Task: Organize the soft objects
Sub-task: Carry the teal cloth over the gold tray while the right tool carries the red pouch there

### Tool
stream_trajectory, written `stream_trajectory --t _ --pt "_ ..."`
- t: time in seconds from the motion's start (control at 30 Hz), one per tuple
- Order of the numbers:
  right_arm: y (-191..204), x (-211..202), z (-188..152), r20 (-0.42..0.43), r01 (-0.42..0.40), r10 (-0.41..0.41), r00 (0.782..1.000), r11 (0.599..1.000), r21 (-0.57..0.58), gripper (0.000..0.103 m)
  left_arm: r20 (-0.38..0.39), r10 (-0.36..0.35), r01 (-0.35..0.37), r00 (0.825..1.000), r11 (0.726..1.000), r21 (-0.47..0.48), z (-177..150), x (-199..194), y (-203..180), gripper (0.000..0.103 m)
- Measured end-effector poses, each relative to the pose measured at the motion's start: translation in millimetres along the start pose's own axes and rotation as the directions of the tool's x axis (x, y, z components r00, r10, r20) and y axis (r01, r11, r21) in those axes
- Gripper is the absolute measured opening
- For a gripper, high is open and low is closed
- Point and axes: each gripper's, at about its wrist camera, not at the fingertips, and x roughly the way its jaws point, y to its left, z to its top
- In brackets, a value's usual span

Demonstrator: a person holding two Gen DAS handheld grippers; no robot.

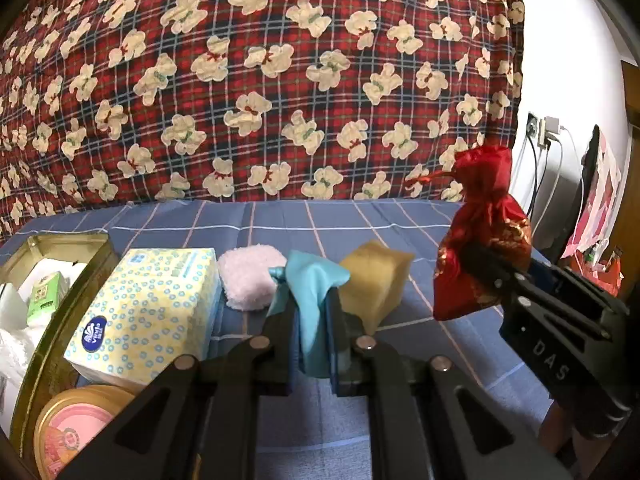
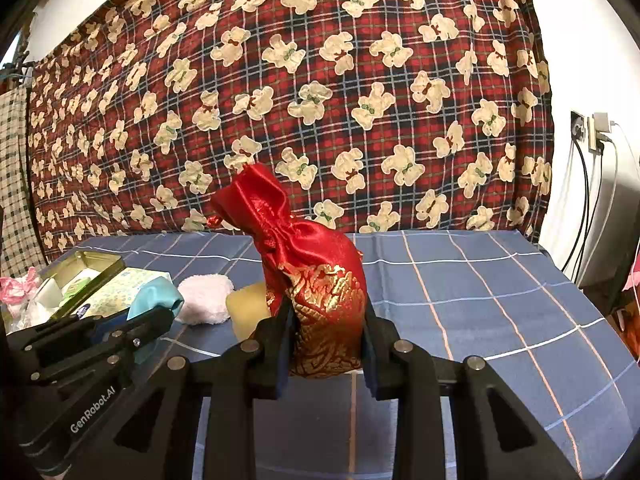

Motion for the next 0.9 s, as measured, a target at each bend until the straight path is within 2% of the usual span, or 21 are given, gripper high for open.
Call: stream_trajectory --t 0.4,0.9 --pt "4.3 -10.6 -0.7 0.052 0.017 -0.016 0.998 1.000 -0.015 0.032 0.045 0.007 -0.007 0.999 1.000 0.000 -1.6 -8.9 2.6 0.009" --pt "9.7 -25.5 -3.3 0.114 0.038 -0.034 0.993 0.999 -0.029 0.032 0.136 0.009 -0.016 0.991 0.999 0.050 -2.5 -24.9 -4.7 0.009"
